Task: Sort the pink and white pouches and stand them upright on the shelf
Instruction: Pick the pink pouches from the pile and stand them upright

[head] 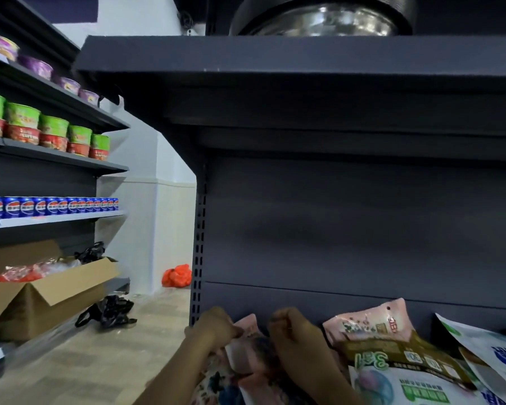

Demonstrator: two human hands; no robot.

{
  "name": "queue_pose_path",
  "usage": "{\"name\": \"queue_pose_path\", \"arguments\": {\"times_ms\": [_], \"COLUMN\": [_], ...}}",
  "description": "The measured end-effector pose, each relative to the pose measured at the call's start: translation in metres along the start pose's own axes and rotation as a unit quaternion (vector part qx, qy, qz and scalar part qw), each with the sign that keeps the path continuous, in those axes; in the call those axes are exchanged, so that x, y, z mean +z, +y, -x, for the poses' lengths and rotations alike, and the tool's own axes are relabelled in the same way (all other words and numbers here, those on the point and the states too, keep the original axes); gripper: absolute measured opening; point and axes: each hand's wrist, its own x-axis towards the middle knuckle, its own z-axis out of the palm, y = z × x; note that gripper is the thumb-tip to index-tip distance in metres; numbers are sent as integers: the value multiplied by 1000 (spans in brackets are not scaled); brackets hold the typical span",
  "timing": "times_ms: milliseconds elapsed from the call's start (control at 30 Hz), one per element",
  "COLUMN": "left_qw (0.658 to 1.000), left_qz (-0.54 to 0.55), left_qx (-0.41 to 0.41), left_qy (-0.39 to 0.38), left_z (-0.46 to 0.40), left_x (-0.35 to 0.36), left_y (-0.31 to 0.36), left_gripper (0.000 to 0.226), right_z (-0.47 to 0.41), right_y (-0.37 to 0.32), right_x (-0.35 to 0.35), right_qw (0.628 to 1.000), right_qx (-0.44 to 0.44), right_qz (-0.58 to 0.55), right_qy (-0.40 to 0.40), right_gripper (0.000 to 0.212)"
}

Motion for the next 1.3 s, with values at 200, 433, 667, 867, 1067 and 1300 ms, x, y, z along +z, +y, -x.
{"name": "queue_pose_path", "arguments": {"times_ms": [200,433,667,867,1067,1300], "left_qw": [989,926,856,863,928,945], "left_qz": [69,6,-48,60,246,294], "left_qx": [86,267,402,410,159,114], "left_qy": [94,266,323,288,232,83], "left_z": [11,44,60,76,59,33], "left_x": [-5,-58,-78,-85,-55,-13], "left_y": [10,54,70,82,51,2], "left_gripper": [29,16,25,15,93,31], "right_z": [3,-6,-21,-30,-46,-65], "right_y": [-1,1,-6,-3,0,1], "right_x": [-1,-10,-16,-18,-2,29], "right_qw": [1000,993,975,952,910,910], "right_qx": [-21,-11,-26,-3,32,46], "right_qz": [-9,-75,-221,-292,-410,-399], "right_qy": [19,87,6,-93,-57,-105], "right_gripper": [7,38,107,55,32,32]}}
